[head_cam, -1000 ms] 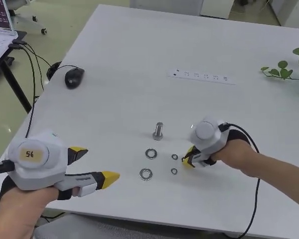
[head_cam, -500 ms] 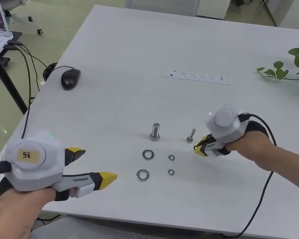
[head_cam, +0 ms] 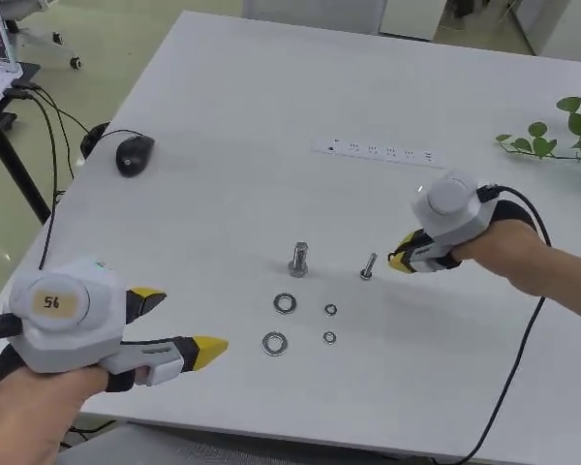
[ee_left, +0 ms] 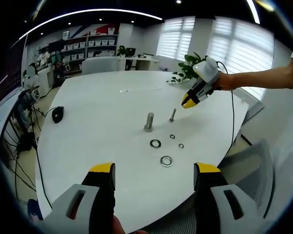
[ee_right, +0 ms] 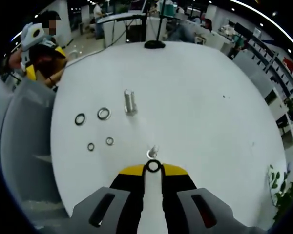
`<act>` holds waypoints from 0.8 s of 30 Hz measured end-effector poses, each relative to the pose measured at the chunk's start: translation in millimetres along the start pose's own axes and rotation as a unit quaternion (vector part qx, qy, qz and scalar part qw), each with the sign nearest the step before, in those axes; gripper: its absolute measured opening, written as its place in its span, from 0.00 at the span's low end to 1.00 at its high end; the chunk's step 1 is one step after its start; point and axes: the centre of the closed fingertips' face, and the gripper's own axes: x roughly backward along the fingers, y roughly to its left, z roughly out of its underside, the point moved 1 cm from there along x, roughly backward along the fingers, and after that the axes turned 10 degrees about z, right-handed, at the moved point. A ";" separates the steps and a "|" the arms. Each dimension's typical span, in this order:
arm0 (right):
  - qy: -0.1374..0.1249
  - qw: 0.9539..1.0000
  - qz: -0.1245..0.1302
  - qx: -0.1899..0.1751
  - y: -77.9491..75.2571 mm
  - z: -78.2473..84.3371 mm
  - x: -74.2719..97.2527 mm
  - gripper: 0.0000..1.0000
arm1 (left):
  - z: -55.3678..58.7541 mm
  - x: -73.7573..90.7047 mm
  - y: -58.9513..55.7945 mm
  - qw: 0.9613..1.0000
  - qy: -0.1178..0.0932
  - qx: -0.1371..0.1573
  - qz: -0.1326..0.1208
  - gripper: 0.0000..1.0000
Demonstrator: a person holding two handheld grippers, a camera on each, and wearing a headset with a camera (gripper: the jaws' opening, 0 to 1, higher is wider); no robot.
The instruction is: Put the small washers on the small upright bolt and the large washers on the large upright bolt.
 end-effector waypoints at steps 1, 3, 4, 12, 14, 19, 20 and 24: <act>0.001 1.000 -0.003 0.009 -0.1 -2.8 0.2 0.13 | 0.1 0.7 0.4 1.000 -0.001 0.001 -0.001 0.65; 0.005 1.000 -0.008 0.020 -0.4 -6.4 0.1 0.13 | 1.2 1.6 1.3 1.000 0.000 0.002 -0.002 0.65; 0.006 1.000 -0.010 0.028 -1.5 -9.3 -0.2 0.13 | 1.8 1.8 1.6 1.000 0.000 0.003 -0.003 0.65; 0.025 0.998 -0.026 0.059 -3.8 -18.4 -10.2 0.13 | 3.7 2.0 1.7 1.000 0.001 0.005 -0.003 0.65; 0.031 0.997 -0.033 0.061 -1.3 -17.6 -12.8 0.13 | 3.7 2.7 3.0 1.000 0.001 0.006 -0.004 0.65; 0.039 0.996 -0.041 0.070 0.8 -16.1 -17.6 0.13 | 5.1 5.3 8.1 1.000 0.001 0.009 -0.007 0.65; 0.040 0.996 -0.042 0.070 0.8 -16.1 -18.3 0.13 | 5.4 5.6 8.7 1.000 0.001 0.009 -0.008 0.65; 0.046 0.995 -0.043 0.077 0.7 -14.4 -21.5 0.13 | 5.6 5.5 11.1 1.000 0.001 0.011 -0.009 0.65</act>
